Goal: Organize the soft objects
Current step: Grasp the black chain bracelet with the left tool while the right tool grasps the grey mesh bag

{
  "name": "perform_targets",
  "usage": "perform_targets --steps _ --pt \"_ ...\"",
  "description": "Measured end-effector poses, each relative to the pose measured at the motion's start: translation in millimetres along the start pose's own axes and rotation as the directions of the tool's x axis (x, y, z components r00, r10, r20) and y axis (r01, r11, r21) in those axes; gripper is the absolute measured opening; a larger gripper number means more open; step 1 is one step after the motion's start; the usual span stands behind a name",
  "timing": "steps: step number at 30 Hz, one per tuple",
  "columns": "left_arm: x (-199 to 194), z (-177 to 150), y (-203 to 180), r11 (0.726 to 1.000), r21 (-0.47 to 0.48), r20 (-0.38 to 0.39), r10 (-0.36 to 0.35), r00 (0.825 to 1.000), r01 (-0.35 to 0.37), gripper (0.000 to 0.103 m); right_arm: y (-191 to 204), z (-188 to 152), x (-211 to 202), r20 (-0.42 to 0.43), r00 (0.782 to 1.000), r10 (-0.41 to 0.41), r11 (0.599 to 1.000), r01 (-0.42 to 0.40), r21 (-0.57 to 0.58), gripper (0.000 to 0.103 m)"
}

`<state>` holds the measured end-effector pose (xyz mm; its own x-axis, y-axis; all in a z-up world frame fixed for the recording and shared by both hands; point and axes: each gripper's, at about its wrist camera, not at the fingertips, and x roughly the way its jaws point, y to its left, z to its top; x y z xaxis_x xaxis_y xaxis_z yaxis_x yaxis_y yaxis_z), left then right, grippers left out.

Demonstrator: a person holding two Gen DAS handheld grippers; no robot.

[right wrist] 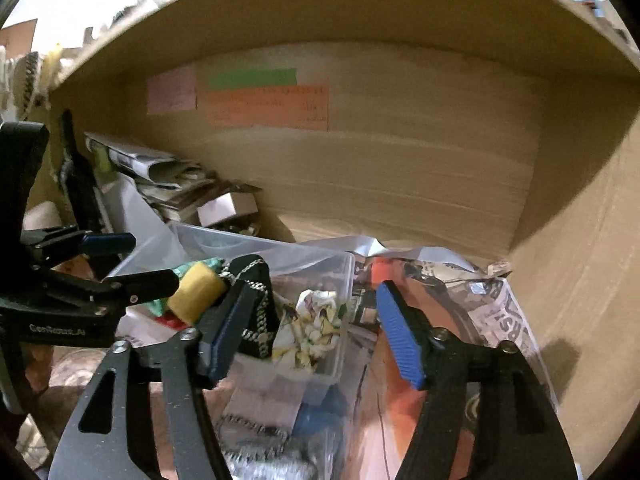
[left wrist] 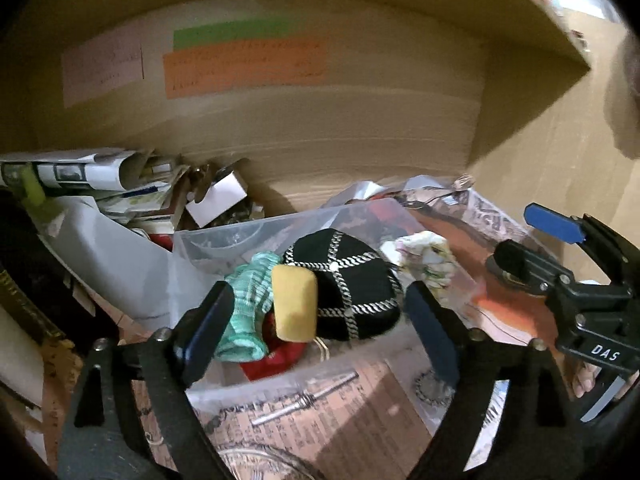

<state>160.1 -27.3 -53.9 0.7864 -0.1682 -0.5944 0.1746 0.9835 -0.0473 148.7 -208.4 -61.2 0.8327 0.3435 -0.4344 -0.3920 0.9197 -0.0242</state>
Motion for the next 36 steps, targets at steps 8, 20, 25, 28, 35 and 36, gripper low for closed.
perform_targets --steps 8,20,25,28,35,36 --pt "-5.3 -27.9 -27.4 0.995 0.045 -0.064 -0.081 0.995 0.084 0.097 -10.5 -30.2 -18.4 -0.044 0.999 -0.009 0.999 0.011 0.044 0.073" --pt "50.0 -61.1 -77.4 0.979 0.073 -0.243 -0.17 0.955 0.193 0.096 -34.7 -92.1 -9.2 -0.213 0.977 0.024 0.991 0.004 0.132 0.073" --pt "72.3 -66.1 -81.2 0.977 0.05 -0.309 -0.181 0.934 0.206 0.082 -41.8 -103.5 -4.1 -0.252 0.967 0.048 0.988 -0.01 0.152 0.069" --pt "78.5 -68.1 -76.8 0.978 0.02 -0.327 -0.192 0.925 0.21 0.074 -40.0 -108.0 -0.3 -0.265 0.963 0.041 0.991 -0.004 0.136 0.069" --pt "78.0 -70.4 -56.0 0.978 -0.015 -0.329 -0.2 0.923 0.207 0.052 -38.4 -110.9 4.4 -0.279 0.959 0.04 0.993 -0.007 0.118 0.069" --pt "78.2 -70.3 -53.6 0.979 -0.014 -0.329 -0.196 0.924 0.202 0.047 -38.4 -110.5 3.5 -0.279 0.959 0.04 0.993 -0.007 0.118 0.069"
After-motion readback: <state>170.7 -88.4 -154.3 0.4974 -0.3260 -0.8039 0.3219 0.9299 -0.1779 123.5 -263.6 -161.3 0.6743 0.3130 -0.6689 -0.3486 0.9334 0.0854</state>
